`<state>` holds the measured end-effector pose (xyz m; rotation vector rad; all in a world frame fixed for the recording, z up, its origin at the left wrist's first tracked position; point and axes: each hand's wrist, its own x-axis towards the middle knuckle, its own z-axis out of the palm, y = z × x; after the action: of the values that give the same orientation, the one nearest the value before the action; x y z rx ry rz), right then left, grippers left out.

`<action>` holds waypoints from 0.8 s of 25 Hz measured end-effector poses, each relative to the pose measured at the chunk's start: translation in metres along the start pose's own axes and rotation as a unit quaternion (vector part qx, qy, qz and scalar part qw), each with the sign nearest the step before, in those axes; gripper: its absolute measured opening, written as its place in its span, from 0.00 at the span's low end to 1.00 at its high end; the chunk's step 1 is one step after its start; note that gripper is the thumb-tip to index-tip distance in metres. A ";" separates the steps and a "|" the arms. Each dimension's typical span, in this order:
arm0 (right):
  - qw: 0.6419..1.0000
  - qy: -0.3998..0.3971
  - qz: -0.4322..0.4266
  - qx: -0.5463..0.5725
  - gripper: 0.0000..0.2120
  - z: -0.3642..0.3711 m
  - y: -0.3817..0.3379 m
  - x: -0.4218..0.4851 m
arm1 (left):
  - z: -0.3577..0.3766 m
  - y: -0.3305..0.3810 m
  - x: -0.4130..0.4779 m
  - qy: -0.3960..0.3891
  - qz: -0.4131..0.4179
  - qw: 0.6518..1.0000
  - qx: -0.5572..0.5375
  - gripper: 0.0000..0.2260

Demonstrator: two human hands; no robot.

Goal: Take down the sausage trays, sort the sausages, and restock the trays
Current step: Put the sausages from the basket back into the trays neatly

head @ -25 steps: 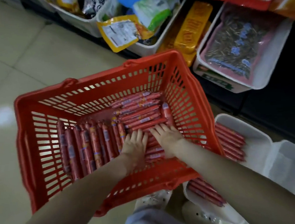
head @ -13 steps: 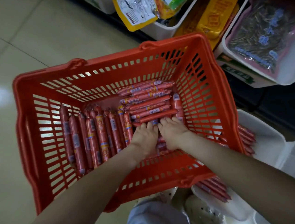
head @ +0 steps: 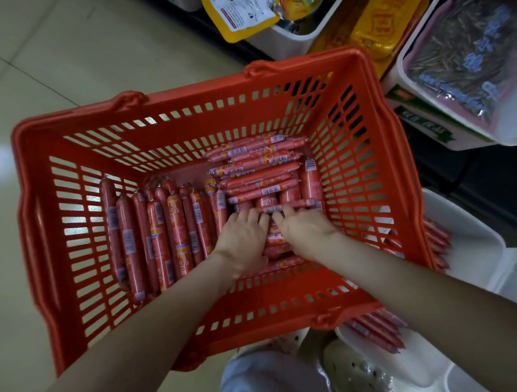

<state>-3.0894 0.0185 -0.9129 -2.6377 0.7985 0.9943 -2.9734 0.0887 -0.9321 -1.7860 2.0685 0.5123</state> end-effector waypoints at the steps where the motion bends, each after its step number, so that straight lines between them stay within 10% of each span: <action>1: 1.000 0.016 -0.008 -0.017 0.28 -0.005 0.004 -0.004 | -0.002 0.000 0.003 0.008 -0.003 1.000 -0.030 0.32; 12: 0.913 0.402 0.058 -0.048 0.16 -0.073 0.053 -0.103 | -0.121 0.017 -0.014 0.286 0.017 0.949 -0.133 0.25; 20: 0.884 0.421 0.187 0.074 0.17 0.014 0.106 -0.263 | -0.174 0.187 -0.036 0.347 0.089 0.933 -0.039 0.10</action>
<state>-3.3203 0.0447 -0.7501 -2.7809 1.5131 -0.2514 -3.1591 0.0589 -0.7557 -2.0334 2.7192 -0.0192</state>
